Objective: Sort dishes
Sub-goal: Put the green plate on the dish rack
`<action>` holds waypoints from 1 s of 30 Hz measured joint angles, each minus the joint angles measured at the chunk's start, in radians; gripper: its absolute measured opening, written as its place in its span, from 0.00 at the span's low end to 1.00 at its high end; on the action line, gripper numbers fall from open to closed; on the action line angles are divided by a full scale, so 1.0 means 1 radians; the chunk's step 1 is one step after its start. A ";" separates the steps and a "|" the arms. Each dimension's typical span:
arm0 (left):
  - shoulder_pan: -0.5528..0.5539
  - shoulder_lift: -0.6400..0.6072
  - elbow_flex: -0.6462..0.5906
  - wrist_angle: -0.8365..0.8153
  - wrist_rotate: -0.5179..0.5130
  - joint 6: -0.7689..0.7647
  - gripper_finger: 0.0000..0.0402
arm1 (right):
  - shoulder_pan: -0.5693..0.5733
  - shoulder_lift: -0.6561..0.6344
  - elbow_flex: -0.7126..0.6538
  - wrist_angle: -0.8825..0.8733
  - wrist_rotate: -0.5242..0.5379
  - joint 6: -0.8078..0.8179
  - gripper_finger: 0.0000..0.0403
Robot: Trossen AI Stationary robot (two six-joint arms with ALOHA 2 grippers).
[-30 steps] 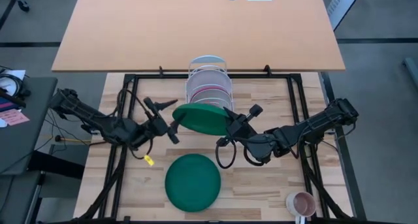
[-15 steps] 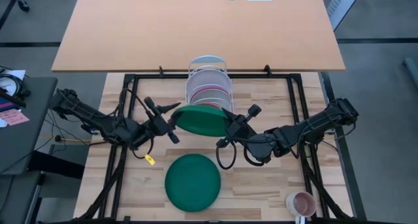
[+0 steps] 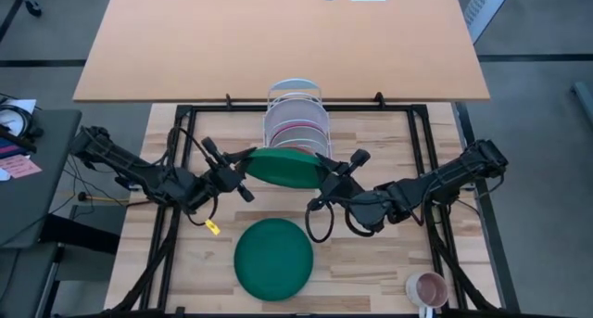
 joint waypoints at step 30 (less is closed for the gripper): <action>0.048 -0.691 -0.212 0.018 1.020 -0.265 0.00 | 0.279 -0.100 0.001 0.181 0.219 -0.225 0.24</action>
